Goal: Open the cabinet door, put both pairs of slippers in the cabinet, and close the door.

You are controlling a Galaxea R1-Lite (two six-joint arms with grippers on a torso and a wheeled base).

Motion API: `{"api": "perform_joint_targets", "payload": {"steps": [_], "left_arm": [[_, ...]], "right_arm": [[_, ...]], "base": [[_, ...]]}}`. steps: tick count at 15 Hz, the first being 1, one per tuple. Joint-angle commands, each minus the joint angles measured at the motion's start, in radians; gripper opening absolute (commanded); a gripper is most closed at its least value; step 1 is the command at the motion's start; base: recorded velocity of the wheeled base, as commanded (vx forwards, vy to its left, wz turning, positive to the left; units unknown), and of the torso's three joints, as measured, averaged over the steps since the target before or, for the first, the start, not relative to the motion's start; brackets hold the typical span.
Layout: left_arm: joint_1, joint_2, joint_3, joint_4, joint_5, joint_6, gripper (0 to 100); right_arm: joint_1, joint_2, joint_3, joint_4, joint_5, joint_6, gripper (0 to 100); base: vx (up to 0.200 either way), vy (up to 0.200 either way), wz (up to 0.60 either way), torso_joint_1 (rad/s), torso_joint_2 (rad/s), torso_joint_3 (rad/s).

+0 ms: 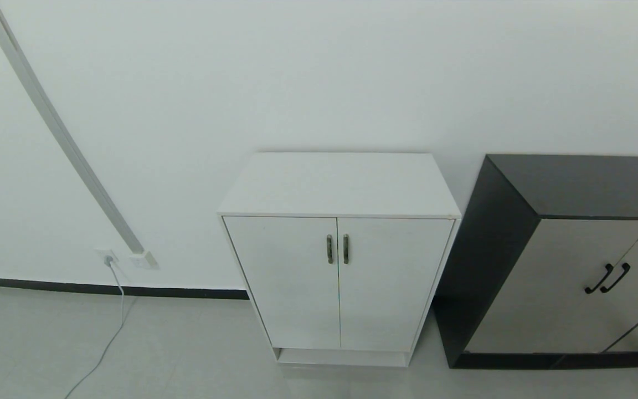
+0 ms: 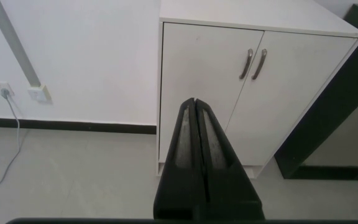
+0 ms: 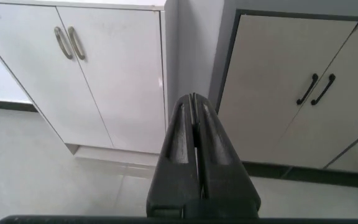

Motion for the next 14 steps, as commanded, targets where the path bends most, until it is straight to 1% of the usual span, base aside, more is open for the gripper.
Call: {"api": "perform_joint_targets", "payload": {"steps": [1, 2, 3, 4, 5, 14], "left_arm": [[0.0, 0.001, 0.0, 0.0, 0.0, 0.0, 0], [0.0, 0.001, 0.0, 0.0, 0.0, 0.001, 0], [0.0, 0.001, 0.0, 0.0, 0.0, 0.003, 0], [0.0, 0.001, 0.0, 0.0, 0.0, 0.003, 0], [0.0, 0.001, 0.0, 0.0, 0.0, 0.003, 0], [0.0, 0.001, 0.0, 0.0, 0.0, 0.001, 0]], "right_arm": [[0.0, -0.007, 0.0, 0.0, -0.003, 0.018, 0], [0.0, -0.009, 0.0, -0.003, -0.026, 0.058, 0], [0.0, -0.009, 0.0, -0.003, -0.033, 0.063, 0], [0.0, -0.009, 0.0, -0.005, -0.07, 0.066, 0], [0.0, -0.009, 0.0, -0.008, -0.082, 0.072, 0], [0.0, -0.009, 0.0, -0.008, -0.086, 0.075, 0]], "base": [[0.0, 0.0, 0.0, 0.0, 0.0, 0.0], [0.0, 0.0, 0.0, 0.0, 0.0, 0.0], [0.0, 0.0, 0.0, 0.0, 0.0, 0.0], [0.0, 0.0, 0.0, 0.0, 0.0, 0.0], [0.0, 0.0, 0.0, 0.0, 0.0, 0.0], [0.0, 0.0, 0.0, 0.0, 0.0, 0.0]]}}
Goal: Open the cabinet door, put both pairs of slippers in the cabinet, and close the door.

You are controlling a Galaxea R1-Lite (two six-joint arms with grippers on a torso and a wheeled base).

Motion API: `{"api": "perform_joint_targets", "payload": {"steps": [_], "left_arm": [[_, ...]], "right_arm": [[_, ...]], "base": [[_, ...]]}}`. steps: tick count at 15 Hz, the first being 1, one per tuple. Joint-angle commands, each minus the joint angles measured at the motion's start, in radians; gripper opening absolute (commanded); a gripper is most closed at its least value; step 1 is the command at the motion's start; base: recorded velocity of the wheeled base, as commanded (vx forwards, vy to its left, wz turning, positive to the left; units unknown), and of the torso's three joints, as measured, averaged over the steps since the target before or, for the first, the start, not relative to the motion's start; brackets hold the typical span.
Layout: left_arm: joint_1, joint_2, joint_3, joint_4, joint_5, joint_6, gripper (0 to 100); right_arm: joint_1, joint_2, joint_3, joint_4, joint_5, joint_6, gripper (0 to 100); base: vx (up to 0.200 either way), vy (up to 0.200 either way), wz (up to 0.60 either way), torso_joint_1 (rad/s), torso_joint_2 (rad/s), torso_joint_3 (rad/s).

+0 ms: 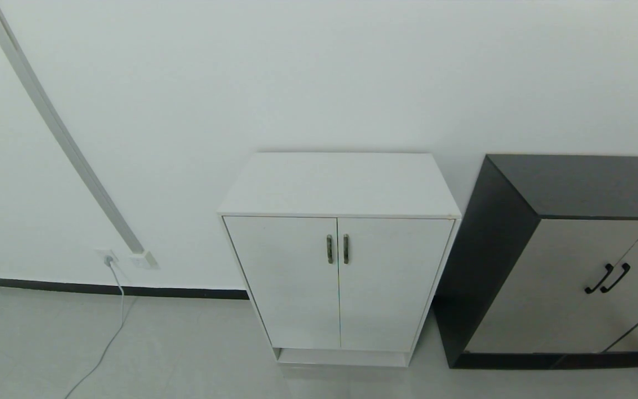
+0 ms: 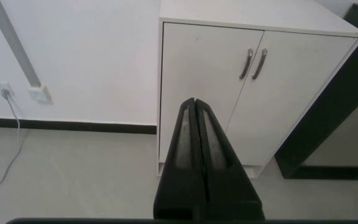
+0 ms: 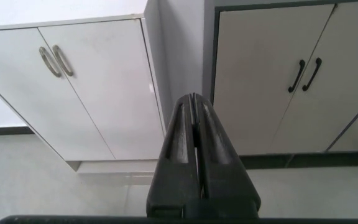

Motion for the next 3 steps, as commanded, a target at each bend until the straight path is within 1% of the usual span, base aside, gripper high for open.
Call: {"api": "perform_joint_targets", "payload": {"steps": [1, 3], "left_arm": [[0.0, 0.001, 0.0, 0.0, 0.0, 0.0, 0], [0.0, 0.001, 0.0, 0.0, 0.0, 0.0, 0]], "right_arm": [[0.0, 0.002, 0.0, -0.001, 0.001, -0.002, 0], [0.0, 0.002, 0.0, 0.001, 0.002, -0.002, 0]], "base": [[0.0, 0.0, 0.0, 0.0, 0.0, 0.0], [0.0, 0.0, 0.0, 0.0, 0.0, 0.0]]}}
